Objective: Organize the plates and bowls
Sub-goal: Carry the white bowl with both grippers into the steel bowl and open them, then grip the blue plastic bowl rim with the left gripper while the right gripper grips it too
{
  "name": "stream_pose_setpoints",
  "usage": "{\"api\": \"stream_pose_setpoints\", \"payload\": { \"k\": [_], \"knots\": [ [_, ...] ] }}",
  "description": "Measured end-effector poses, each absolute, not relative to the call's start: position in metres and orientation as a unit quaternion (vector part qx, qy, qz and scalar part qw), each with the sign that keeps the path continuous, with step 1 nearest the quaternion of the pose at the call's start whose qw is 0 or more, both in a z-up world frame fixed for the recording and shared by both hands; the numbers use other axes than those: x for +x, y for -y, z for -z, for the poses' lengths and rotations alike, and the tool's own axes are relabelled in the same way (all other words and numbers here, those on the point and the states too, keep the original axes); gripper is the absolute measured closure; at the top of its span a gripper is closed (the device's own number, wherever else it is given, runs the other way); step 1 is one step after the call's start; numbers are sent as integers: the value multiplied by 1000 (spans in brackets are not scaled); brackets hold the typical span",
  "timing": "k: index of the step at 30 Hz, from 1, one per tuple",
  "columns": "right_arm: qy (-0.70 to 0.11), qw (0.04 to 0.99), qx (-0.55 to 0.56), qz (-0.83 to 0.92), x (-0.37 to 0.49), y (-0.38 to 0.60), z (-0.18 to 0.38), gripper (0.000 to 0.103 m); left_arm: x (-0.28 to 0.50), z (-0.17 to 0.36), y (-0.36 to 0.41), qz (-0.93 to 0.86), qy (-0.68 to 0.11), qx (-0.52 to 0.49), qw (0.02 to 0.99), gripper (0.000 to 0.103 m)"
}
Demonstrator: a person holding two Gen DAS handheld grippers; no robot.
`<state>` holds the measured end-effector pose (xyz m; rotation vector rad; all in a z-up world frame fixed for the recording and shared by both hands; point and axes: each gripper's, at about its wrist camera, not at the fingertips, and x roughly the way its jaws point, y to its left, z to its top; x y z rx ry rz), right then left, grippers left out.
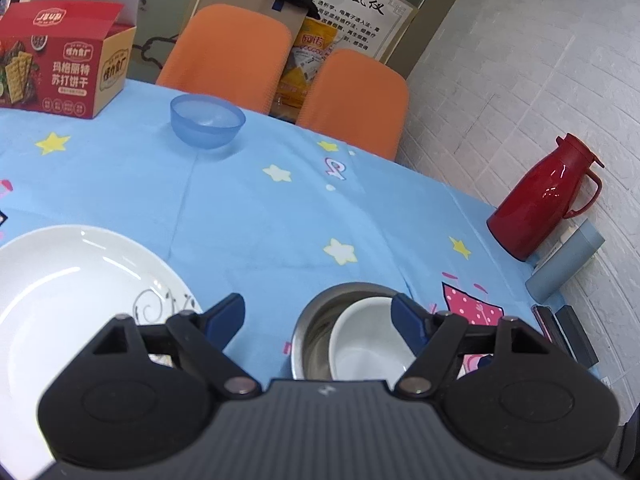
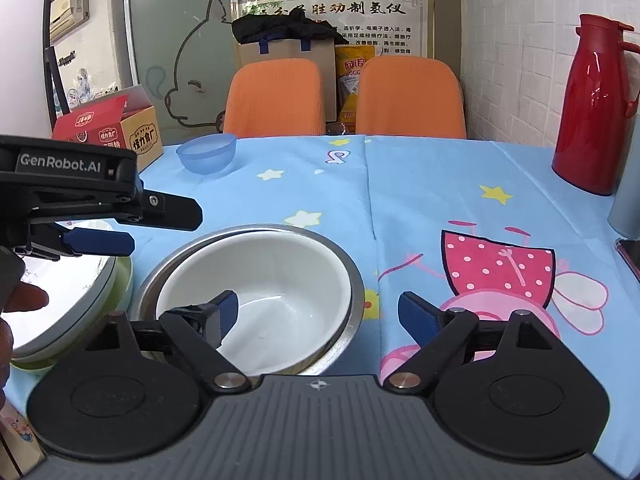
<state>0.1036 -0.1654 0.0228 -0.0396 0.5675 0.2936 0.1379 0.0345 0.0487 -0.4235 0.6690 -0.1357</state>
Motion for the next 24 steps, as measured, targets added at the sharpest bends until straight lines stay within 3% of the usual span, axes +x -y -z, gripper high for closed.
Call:
{"api": "stream_pose_setpoints", "payload": {
  "k": [16,24],
  "knots": [
    [-219,947,-116,-203,163,104,-83,0,170,-84,-98,31,-281,-168,945,29],
    [-208,927,-182,-253,221,46,-96,0,223,-86,-157,4,-287,-182,940,29]
  ]
}}
